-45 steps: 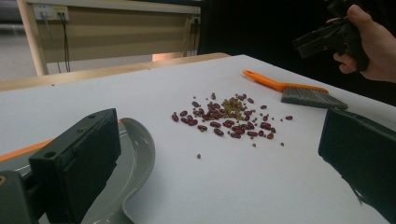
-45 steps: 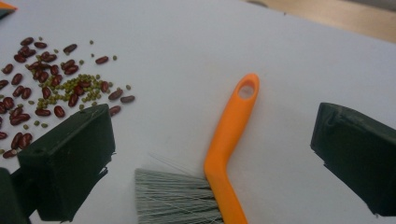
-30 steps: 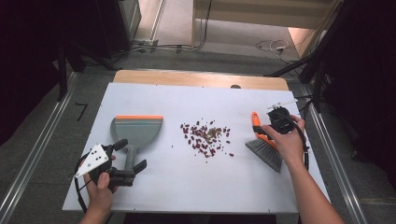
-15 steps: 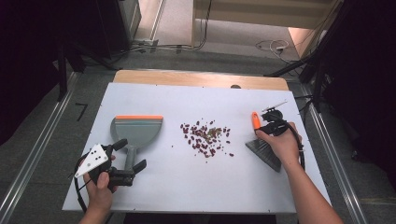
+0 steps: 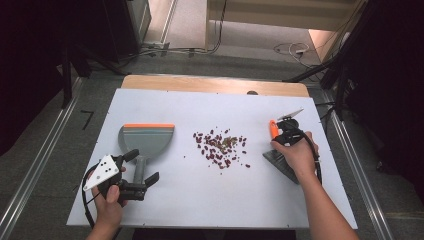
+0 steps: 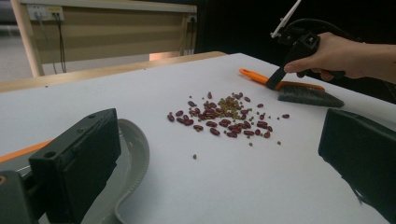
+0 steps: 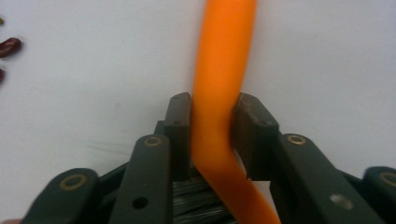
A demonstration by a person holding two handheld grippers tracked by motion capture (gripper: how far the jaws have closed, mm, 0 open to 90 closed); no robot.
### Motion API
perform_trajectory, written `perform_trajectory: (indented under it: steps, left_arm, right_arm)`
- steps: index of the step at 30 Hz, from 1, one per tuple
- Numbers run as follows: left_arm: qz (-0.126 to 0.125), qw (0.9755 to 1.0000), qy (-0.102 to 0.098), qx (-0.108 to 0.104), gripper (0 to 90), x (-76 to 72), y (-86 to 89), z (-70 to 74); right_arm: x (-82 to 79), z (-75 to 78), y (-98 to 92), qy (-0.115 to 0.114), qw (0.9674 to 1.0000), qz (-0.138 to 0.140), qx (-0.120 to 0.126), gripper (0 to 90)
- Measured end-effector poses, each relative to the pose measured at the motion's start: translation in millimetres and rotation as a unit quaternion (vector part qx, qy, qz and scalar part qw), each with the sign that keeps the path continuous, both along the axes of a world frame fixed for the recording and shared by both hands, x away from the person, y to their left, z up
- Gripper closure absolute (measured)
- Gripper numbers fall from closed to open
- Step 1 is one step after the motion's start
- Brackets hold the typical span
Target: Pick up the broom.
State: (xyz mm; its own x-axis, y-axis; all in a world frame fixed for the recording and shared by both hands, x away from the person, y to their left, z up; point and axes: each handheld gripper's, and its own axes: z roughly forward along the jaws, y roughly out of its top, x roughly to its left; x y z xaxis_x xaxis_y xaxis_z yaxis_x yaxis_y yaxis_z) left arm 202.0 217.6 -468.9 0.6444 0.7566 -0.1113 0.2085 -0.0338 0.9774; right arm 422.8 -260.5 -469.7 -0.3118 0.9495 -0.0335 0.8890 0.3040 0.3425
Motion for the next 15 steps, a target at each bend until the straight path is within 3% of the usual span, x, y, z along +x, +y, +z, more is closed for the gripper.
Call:
perform_trajectory:
  steps: [5,10,11,12,13,14,15]
  left_arm:
    - [0.000,1.0000,-0.004,-0.002,0.3,-1.8,-1.3,1.1]
    - [0.003,1.0000,-0.002,-0.003,0.3,-0.8,0.7,0.2]
    - [0.004,1.0000,-0.002,-0.004,0.3,-0.9,1.0,0.1]
    - [0.005,1.0000,-0.002,-0.004,0.3,-1.0,1.5,0.2]
    - [0.006,1.0000,-0.003,-0.004,0.3,-1.1,1.6,0.3]
    - [0.007,1.0000,-0.003,-0.004,0.3,-1.1,1.8,0.4]
    - [0.007,1.0000,-0.003,-0.003,0.3,-1.2,1.8,0.6]
  right_arm:
    - [-4.1,-2.0,-10.1,-0.016,0.9992,0.005,0.037,69.7]
    - [-14.5,-3.7,-15.9,-0.060,0.9963,0.001,0.061,69.8]
    - [-17.8,-2.9,-17.3,-0.072,0.9952,0.005,0.066,69.8]
    - [-25.1,-0.8,-20.6,-0.101,0.9919,0.005,0.077,69.9]
    - [-25.1,-0.8,-20.6,-0.101,0.9919,0.005,0.077,69.9]
    - [-33.8,3.2,-24.6,-0.133,0.9868,0.003,0.092,69.9]
    - [-38.2,5.4,-27.0,-0.147,0.9842,0.006,0.099,69.9]
